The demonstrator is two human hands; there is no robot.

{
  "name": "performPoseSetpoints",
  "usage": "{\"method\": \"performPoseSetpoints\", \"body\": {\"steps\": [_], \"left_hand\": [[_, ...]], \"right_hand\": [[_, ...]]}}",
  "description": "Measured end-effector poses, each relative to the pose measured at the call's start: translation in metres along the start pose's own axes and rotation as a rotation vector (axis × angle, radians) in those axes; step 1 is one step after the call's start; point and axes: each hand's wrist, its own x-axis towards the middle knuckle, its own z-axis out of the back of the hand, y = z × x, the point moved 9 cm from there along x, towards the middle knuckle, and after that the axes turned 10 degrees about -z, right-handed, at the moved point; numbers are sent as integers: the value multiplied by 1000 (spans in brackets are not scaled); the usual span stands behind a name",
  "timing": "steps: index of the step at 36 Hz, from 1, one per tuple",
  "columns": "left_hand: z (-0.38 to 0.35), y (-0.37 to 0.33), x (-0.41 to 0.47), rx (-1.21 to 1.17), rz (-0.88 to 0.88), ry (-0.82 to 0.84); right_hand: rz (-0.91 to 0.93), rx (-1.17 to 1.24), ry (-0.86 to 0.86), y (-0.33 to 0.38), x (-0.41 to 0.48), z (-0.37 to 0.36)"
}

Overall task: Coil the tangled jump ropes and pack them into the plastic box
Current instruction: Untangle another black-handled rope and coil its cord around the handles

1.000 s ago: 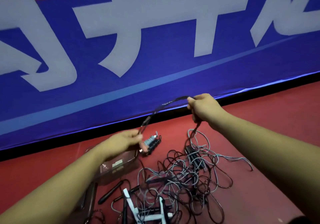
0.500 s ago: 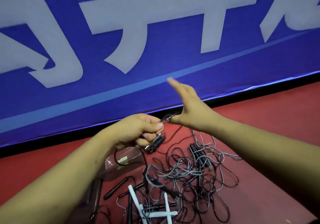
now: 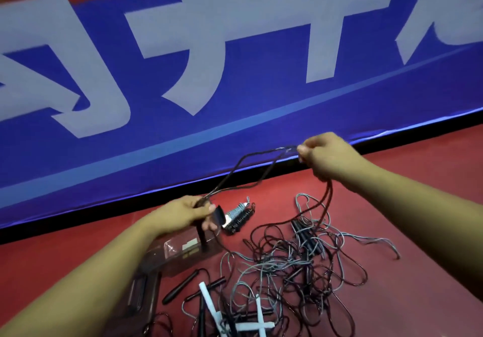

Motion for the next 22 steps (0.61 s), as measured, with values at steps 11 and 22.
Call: {"method": "performPoseSetpoints", "body": {"steps": [11,22], "left_hand": [[-44,-92,16,-741,-113,-45],[-17,-71,32,-1411,8,-506]], "right_hand": [[112,-178,445,14,-41,-84],[-4,351,804,22,-84,-132]]}}
